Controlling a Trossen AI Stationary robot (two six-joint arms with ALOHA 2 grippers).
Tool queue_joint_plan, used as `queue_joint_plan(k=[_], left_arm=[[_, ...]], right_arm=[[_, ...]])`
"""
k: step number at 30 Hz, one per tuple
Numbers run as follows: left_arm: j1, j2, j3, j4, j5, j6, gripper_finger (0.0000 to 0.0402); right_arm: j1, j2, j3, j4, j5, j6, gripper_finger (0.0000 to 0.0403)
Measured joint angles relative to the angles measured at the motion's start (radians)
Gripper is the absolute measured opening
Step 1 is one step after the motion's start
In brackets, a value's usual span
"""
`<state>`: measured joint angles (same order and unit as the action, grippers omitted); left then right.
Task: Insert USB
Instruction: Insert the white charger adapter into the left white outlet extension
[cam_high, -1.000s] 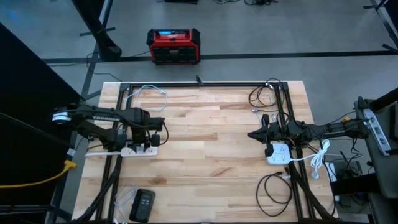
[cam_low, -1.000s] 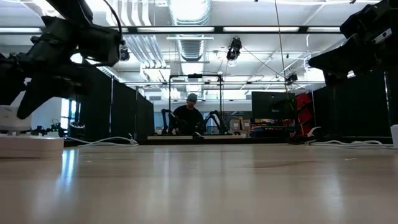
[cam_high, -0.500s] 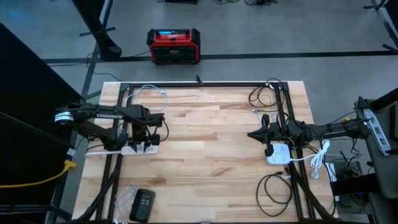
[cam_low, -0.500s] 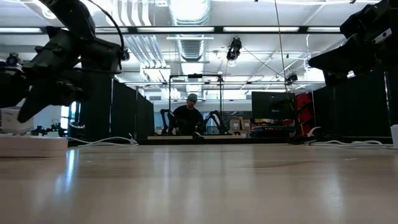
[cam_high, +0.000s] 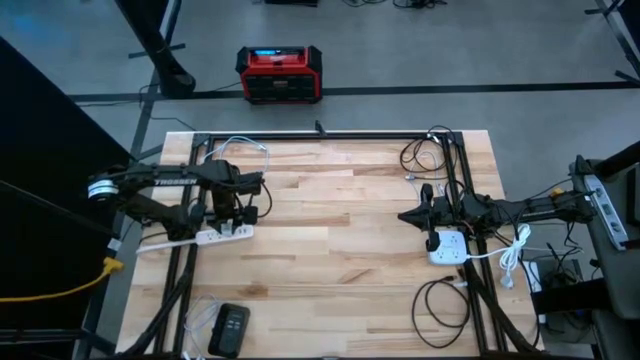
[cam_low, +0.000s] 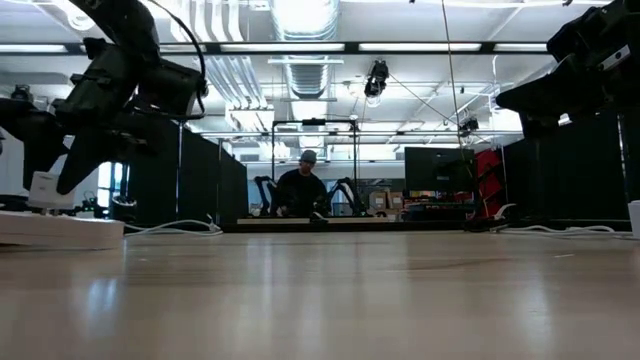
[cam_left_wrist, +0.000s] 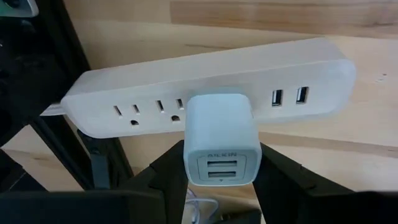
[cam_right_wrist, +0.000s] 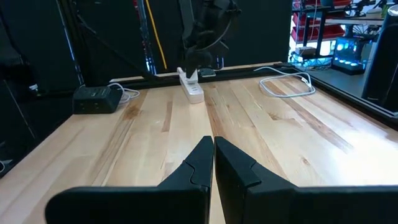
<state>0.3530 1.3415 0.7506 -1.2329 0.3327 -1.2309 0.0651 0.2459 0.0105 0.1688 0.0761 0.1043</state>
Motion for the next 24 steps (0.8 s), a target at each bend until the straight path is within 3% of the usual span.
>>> queue_joint_plan(k=[24], left_arm=[[0.037,0.013,-0.041,0.051,-0.057,0.036,0.0141]], right_arm=[[0.000,0.000,0.000,0.000,0.000,0.000,0.0000]])
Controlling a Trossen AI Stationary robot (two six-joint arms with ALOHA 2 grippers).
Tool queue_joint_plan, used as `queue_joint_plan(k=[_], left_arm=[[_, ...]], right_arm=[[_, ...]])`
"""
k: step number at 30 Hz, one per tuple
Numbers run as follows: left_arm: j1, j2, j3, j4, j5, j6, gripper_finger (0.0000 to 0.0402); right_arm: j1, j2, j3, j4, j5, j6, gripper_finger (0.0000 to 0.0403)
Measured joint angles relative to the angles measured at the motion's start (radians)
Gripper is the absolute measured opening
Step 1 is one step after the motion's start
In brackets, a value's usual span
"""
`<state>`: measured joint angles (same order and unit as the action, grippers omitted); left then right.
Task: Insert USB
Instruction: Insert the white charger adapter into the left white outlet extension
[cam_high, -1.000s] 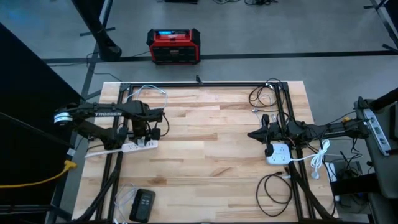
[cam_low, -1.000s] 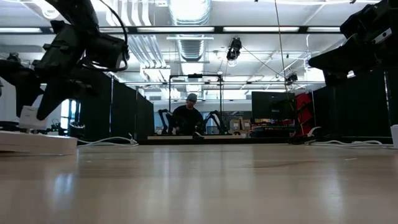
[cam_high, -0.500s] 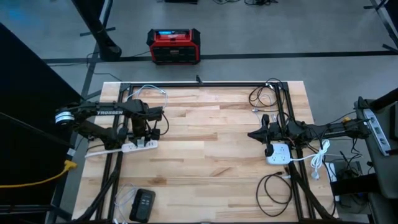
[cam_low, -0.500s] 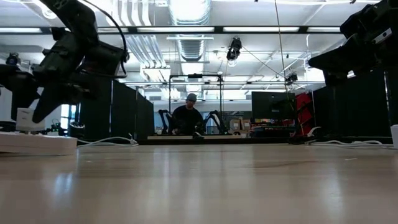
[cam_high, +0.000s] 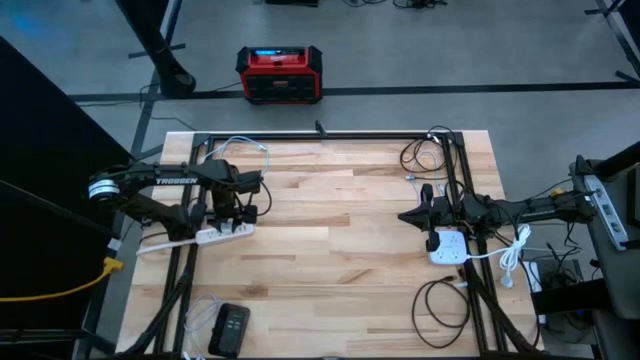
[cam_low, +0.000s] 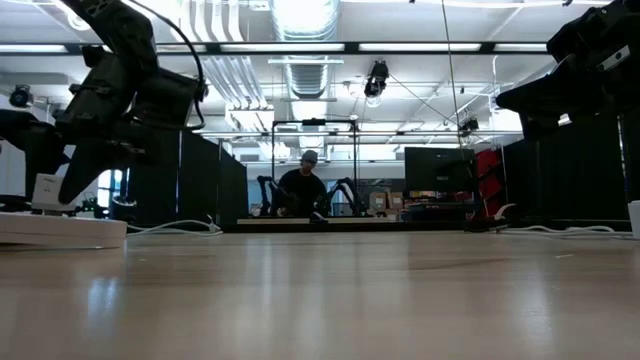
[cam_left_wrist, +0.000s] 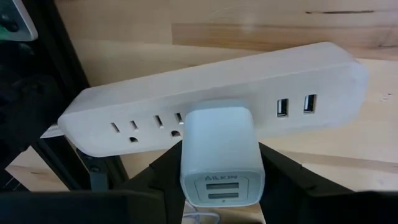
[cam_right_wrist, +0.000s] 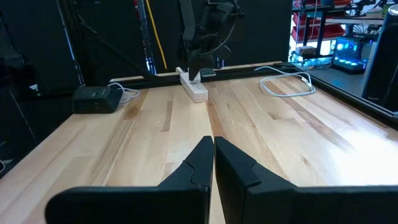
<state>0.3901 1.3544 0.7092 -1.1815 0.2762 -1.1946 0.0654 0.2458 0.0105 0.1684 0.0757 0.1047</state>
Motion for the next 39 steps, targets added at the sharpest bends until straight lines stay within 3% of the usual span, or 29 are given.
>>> queue_joint_plan(k=[13,26,33,39], left_arm=[[0.040,0.002,-0.010,0.011,-0.010,0.011,0.0142],[0.036,0.005,0.046,0.000,-0.092,0.056,0.0144],[0.013,0.004,0.049,0.011,-0.136,0.022,0.0235],[-0.017,0.004,0.049,0.003,-0.125,-0.002,0.0254]], right_arm=[[0.000,0.000,0.000,0.000,-0.005,0.008,0.0000],[0.000,0.000,0.000,-0.001,-0.005,0.015,0.0000],[0.000,0.000,0.000,-0.002,-0.005,0.015,0.0000],[0.000,0.000,0.000,-0.004,-0.005,0.008,0.0000]])
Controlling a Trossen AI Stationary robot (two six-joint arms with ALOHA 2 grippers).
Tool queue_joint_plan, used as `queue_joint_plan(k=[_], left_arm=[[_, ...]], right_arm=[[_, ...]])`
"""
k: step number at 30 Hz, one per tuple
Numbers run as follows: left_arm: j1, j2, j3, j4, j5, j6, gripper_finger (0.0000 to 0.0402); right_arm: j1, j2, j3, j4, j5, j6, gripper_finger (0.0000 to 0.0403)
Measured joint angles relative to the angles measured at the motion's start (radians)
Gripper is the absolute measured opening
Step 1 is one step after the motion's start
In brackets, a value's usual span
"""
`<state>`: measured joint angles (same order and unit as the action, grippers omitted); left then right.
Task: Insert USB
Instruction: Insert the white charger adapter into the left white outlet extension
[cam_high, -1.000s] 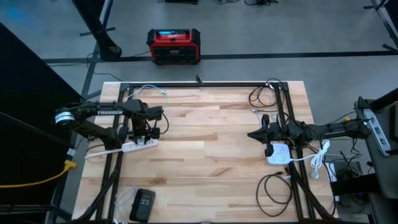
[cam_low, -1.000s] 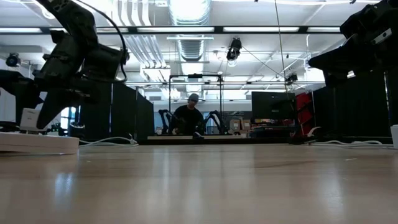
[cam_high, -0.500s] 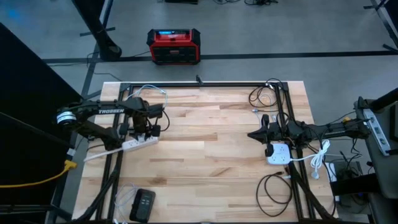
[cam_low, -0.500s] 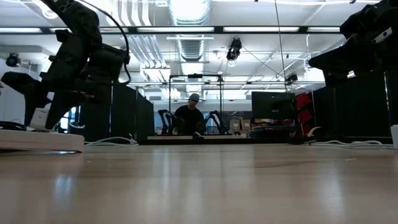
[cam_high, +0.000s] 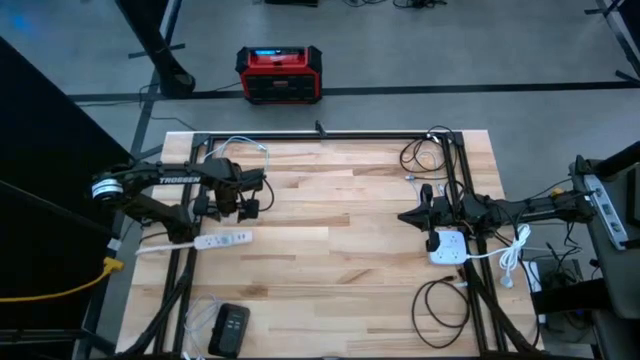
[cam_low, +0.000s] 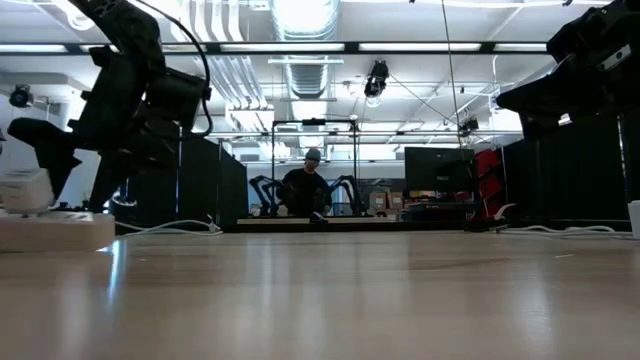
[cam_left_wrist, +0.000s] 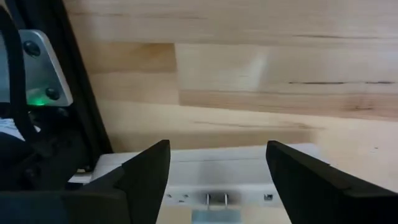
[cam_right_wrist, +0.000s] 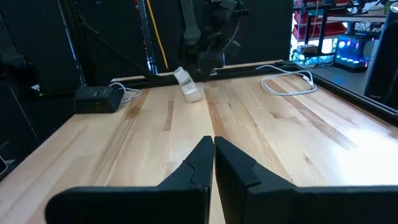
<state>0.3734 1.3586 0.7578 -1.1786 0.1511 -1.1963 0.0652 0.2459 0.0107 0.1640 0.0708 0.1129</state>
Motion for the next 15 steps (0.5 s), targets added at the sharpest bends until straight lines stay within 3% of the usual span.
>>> queue_joint_plan(k=[9,15], left_arm=[[-0.052,-0.030,0.064,-0.131,0.014,-0.009,0.0222],[-0.206,-0.060,0.180,-0.212,-0.015,-0.146,0.0201]], right_arm=[[0.000,0.000,0.000,-0.002,0.000,-0.001,0.0000],[0.000,0.000,0.000,-0.002,0.000,-0.002,0.0000]])
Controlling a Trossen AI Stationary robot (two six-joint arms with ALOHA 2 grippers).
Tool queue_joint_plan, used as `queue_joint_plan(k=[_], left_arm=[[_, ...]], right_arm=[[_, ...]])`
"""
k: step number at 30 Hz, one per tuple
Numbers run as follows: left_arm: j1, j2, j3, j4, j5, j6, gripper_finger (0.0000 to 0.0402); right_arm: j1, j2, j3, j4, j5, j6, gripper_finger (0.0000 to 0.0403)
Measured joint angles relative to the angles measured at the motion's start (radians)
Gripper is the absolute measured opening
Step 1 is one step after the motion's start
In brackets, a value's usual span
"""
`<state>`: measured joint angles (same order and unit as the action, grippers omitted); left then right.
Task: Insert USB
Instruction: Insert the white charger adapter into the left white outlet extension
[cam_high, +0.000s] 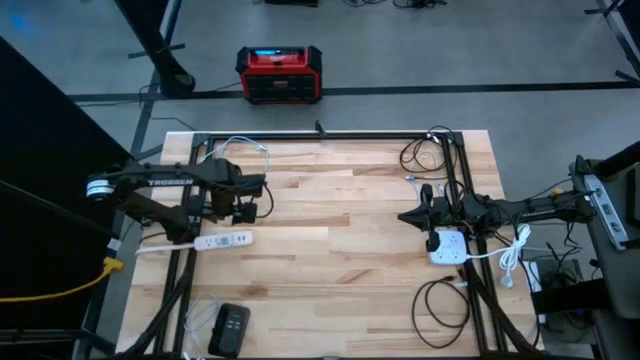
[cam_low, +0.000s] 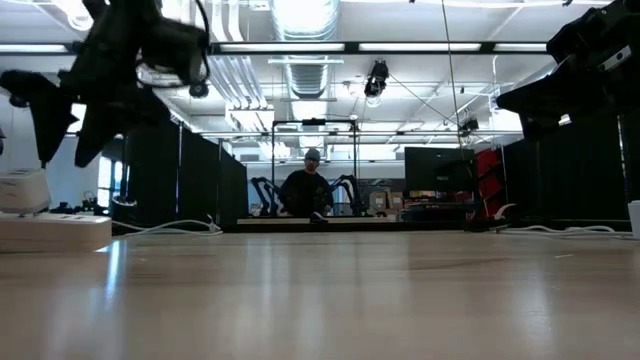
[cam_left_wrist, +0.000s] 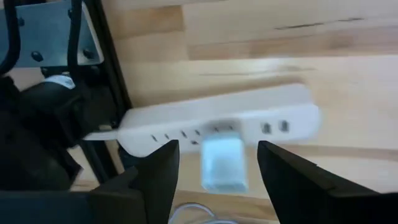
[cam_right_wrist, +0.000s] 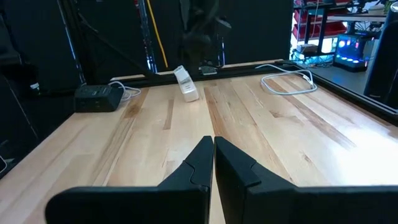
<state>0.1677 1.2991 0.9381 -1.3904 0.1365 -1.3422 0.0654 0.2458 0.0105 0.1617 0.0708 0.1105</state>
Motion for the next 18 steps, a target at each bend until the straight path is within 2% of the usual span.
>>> queue_joint_plan(k=[7,11,15,18], left_arm=[[-0.309,-0.002,-0.017,0.049,-0.061,-0.398,0.0184],[-0.450,-0.002,-0.016,0.072,-0.112,-0.591,0.0173],[-0.531,0.003,-0.016,0.079,-0.177,-0.753,0.0164],[-0.542,0.023,-0.017,0.077,-0.192,-0.775,0.0160]], right_arm=[[0.000,0.000,0.000,0.000,0.000,-0.021,0.0000],[0.000,0.000,0.000,0.000,0.000,-0.044,0.0000],[0.000,0.000,0.000,0.000,0.000,-0.047,0.0000],[0.000,0.000,0.000,-0.001,0.000,-0.051,0.0000]])
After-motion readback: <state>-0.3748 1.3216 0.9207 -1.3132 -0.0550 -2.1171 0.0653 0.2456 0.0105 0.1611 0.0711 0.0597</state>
